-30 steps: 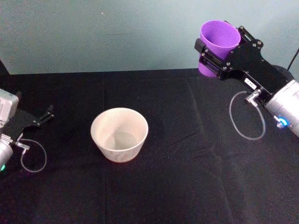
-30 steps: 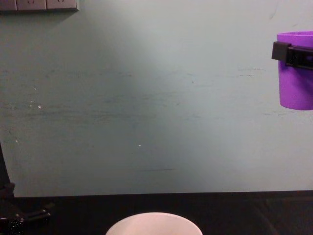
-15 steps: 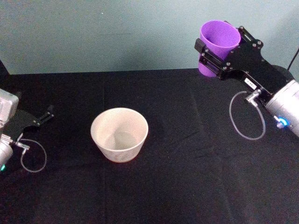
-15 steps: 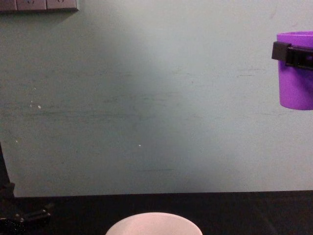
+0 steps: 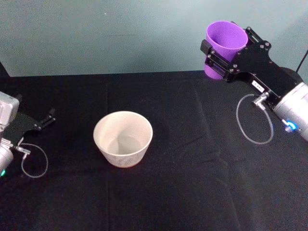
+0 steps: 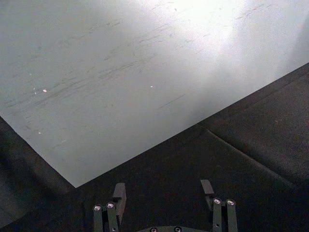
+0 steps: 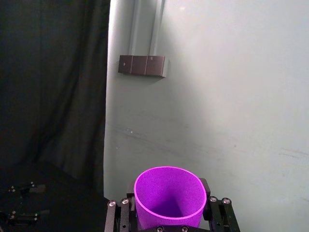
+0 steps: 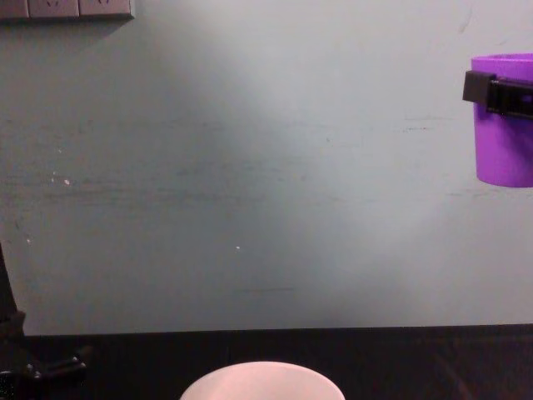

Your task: Pick up the cup and pour the mung beans from the cup into the bowl.

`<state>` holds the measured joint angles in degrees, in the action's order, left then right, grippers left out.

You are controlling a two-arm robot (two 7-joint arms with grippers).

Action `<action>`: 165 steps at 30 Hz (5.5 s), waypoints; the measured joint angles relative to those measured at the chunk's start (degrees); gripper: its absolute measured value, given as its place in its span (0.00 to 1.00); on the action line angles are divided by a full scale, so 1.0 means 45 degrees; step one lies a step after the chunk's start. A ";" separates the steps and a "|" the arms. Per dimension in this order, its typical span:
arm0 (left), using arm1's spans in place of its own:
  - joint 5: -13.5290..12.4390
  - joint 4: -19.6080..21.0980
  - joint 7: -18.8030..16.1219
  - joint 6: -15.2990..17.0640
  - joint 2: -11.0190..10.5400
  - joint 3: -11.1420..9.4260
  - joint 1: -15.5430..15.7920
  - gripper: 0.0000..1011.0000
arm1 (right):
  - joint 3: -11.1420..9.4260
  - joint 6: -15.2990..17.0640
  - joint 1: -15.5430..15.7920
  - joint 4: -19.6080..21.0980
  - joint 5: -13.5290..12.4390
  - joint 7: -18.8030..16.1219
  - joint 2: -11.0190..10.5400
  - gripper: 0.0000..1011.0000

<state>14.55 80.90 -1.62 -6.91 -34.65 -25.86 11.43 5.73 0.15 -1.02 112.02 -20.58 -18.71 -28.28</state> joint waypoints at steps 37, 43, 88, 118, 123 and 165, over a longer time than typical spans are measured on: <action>0.0001 0.0000 0.0001 0.0000 0.0001 0.0001 0.0000 0.99 | 0.0000 0.0000 0.0000 0.0000 0.0000 0.0001 0.0000 0.74; 0.0001 -0.0001 0.0000 0.0000 0.0000 0.0000 0.0000 0.99 | 0.0000 0.0000 0.0000 0.0001 0.0000 0.0000 0.0000 0.74; 0.0001 -0.0001 0.0000 0.0000 0.0000 0.0001 0.0000 0.99 | 0.0403 0.0064 -0.0474 -0.0410 -0.0004 -0.0266 0.0042 0.74; 0.0000 0.0000 0.0000 0.0000 0.0000 0.0000 0.0000 0.99 | 0.3092 -0.1320 -0.3797 -0.5317 0.0455 -0.1815 0.1054 0.74; 0.0000 -0.0001 0.0000 0.0000 0.0000 0.0000 0.0000 0.99 | 0.3547 -0.1521 -0.4062 -0.5825 0.1134 -0.1787 0.1184 0.74; 0.0000 -0.0001 0.0000 0.0000 0.0000 0.0000 0.0000 0.99 | 0.6571 -0.3291 -0.5047 -0.5593 1.2729 0.1011 -0.0257 0.74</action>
<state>14.55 80.90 -1.62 -6.91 -34.65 -25.86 11.43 35.30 -14.66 -23.73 86.86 36.70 -14.16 -29.44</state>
